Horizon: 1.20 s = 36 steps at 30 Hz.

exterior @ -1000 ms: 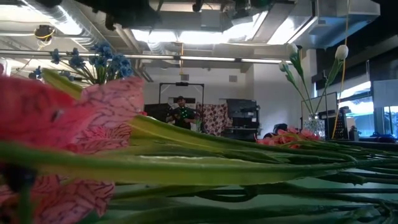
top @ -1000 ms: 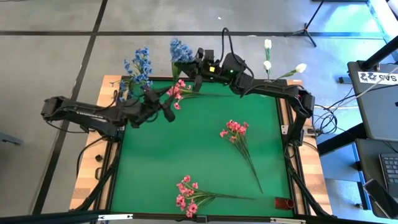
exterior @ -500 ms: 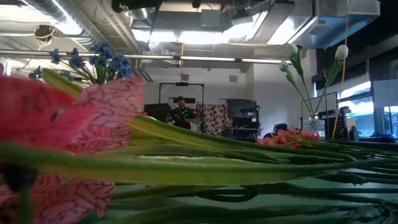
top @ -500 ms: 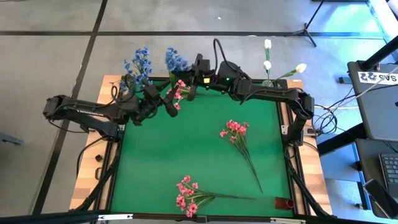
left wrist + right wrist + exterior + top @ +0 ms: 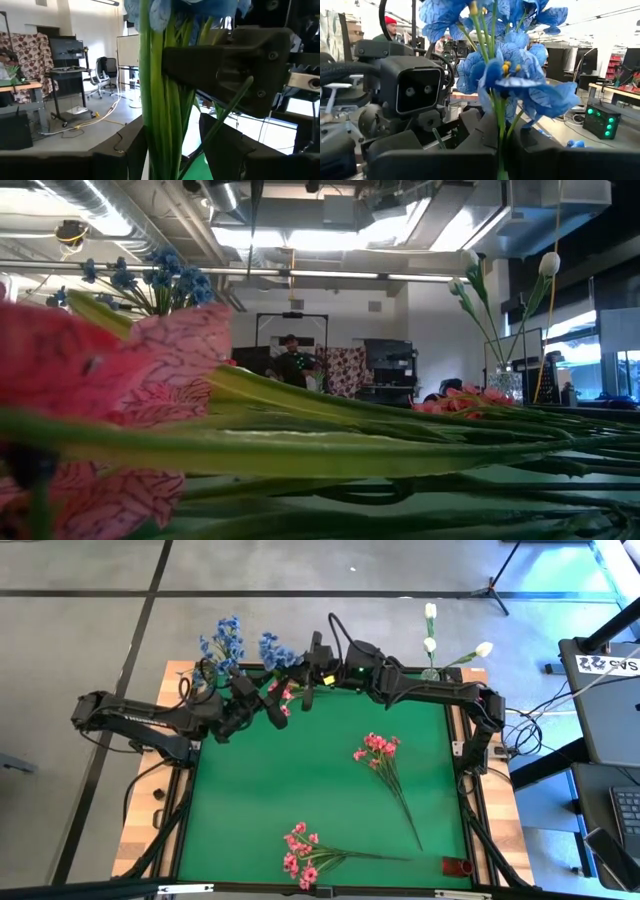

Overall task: Sort flowers into vase by color
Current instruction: Put the blue flowers into the violet vase

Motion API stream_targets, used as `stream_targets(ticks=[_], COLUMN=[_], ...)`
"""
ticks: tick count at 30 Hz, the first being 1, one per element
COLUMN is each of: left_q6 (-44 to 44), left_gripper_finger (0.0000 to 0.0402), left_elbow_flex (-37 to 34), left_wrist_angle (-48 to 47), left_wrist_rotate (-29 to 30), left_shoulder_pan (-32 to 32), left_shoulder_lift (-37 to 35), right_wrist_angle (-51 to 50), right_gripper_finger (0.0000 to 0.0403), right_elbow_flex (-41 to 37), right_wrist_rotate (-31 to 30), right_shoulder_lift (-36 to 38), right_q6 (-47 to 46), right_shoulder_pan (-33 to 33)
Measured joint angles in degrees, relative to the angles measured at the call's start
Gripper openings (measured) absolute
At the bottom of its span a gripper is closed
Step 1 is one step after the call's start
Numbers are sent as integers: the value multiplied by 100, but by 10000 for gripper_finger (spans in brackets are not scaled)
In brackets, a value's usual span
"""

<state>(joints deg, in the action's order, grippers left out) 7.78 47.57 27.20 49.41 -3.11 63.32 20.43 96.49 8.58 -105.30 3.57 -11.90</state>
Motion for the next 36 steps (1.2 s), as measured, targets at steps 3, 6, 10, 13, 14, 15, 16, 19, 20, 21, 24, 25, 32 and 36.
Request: stream_targets(ticks=[3,6,10,13,14,15,16,19,20,21,24,25,32,36], left_q6=[-3,-139,-593,-930,-1084,-1196,-1225,-1107,-1032,-946,-675,-532,641,1619], left_gripper_finger=[167,167,137,76,50,27,17,14,13,12,10,10,8,8], left_elbow_flex=[0,0,0,-2,-2,-2,-2,-2,-2,-2,-6,-10,-390,-674], left_wrist_angle=[-9,-10,-181,-416,-481,-537,-584,-592,-593,-595,-626,-638,-620,-605], left_wrist_rotate=[-2,-18,38,395,530,633,686,800,847,882,1133,1210,1378,1453], left_shoulder_pan=[-78,-142,-174,-239,-273,-300,-328,-425,-461,-502,-632,-677,-529,52], left_shoulder_lift=[-25,-55,-113,-102,-102,-102,-102,11,86,164,410,481,578,580], right_wrist_angle=[-71,-171,-159,-240,-272,-288,-303,-321,-328,-399,-675,-844,-3431,-4910], right_gripper_finger=[5,5,19,52,65,77,89,121,130,139,162,168,194,192], right_elbow_flex=[0,0,0,0,0,0,0,0,-1,-8,-11,-9,7,4], right_wrist_rotate=[43,295,637,658,674,713,760,852,856,863,879,880,448,-387], right_shoulder_lift=[0,0,0,0,0,0,0,0,14,60,346,513,1855,2386], right_q6=[45,124,144,144,144,141,137,135,134,123,70,67,-177,-60], right_shoulder_pan=[7,5,4,4,-2,-4,-4,51,65,76,120,124,236,468])
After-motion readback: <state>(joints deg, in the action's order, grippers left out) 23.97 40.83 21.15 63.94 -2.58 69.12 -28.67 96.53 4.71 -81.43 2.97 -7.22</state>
